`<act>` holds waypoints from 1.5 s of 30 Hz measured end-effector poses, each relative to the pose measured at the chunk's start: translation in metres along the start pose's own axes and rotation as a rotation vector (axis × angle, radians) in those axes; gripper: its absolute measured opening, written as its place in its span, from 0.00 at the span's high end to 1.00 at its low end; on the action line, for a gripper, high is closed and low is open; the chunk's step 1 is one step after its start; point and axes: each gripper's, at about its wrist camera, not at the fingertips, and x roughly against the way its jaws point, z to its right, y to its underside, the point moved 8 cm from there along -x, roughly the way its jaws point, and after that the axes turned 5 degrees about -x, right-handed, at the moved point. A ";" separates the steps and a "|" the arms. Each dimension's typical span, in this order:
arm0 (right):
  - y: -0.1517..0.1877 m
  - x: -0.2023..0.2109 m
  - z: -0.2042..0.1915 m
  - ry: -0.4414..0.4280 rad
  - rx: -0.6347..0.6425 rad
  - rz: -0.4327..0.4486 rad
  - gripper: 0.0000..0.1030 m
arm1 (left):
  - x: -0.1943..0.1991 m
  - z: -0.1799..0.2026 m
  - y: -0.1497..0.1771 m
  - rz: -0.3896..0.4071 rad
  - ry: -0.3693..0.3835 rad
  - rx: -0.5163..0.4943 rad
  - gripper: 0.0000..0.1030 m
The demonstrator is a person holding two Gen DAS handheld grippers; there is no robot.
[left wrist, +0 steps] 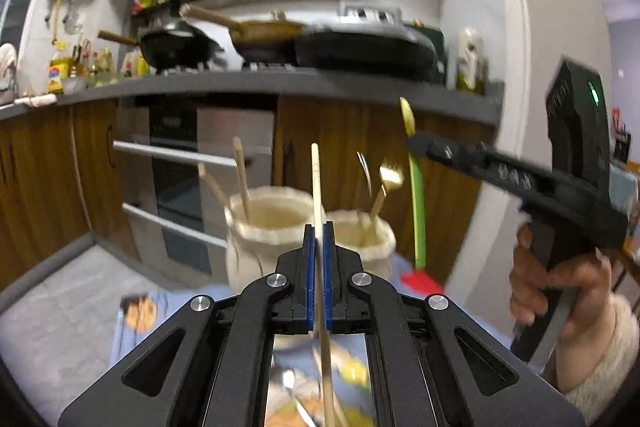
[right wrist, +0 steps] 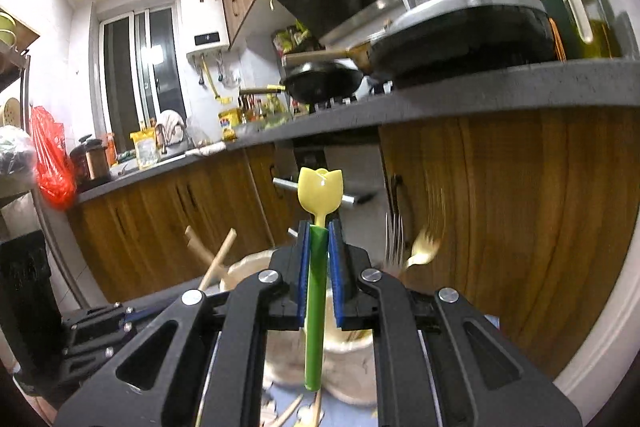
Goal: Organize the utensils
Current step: 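Carry the chopstick to the tall cup with left tool while right carries tulip spoon to short cup, then open the left tool over the tall cup while the right tool releases the tulip spoon into the short cup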
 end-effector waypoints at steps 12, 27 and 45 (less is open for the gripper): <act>-0.016 -0.033 0.020 -0.013 0.017 0.059 0.91 | -0.058 -0.015 -0.078 0.191 -0.072 0.002 0.96; 0.009 -0.057 0.018 -0.007 0.065 0.014 0.91 | -0.090 -0.018 -0.072 0.238 -0.211 -0.101 0.96; 0.039 -0.060 0.018 -0.009 0.066 -0.063 0.91 | -0.042 0.000 -0.021 0.129 -0.145 -0.119 0.96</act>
